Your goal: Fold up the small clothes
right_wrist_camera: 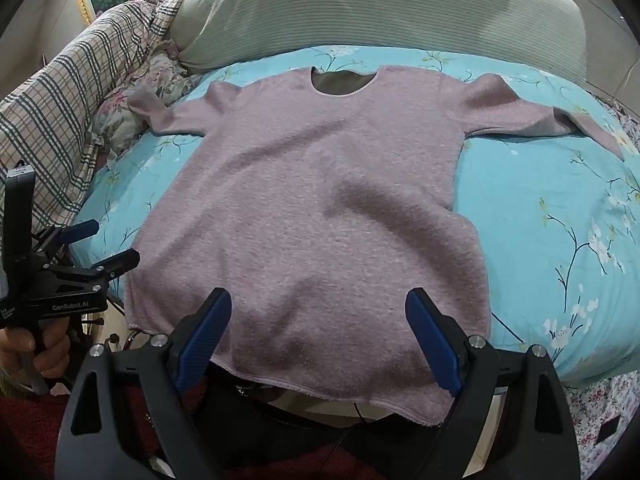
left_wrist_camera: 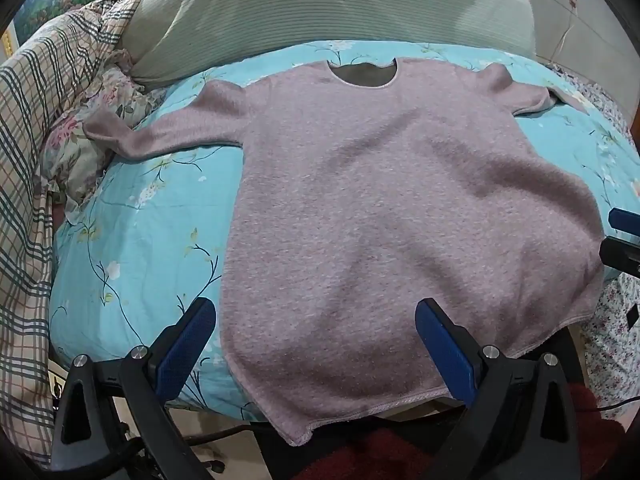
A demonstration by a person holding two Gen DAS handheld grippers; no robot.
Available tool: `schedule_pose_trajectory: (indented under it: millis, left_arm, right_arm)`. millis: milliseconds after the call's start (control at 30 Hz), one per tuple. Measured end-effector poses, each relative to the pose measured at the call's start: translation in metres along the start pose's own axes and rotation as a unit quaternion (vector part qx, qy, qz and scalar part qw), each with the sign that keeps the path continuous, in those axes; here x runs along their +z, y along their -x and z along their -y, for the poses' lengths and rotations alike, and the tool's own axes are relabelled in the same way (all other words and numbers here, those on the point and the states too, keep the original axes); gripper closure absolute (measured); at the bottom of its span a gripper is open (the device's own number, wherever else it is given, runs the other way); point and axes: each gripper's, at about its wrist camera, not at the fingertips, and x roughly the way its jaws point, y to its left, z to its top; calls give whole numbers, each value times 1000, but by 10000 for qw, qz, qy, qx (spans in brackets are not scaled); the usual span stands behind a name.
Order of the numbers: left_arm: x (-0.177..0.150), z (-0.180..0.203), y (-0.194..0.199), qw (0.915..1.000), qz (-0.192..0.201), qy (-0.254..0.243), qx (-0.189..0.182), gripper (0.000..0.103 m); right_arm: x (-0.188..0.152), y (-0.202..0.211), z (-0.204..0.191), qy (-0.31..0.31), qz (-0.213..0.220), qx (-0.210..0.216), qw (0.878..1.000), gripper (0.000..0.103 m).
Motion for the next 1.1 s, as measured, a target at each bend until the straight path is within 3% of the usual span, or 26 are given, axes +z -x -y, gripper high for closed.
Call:
schedule_pose_trajectory:
  millis: [1100]
  left_arm:
    - [3, 5, -2, 10000, 24, -28, -43, 3]
  right_arm:
    - [0, 1, 3, -8, 105, 22, 9999, 14]
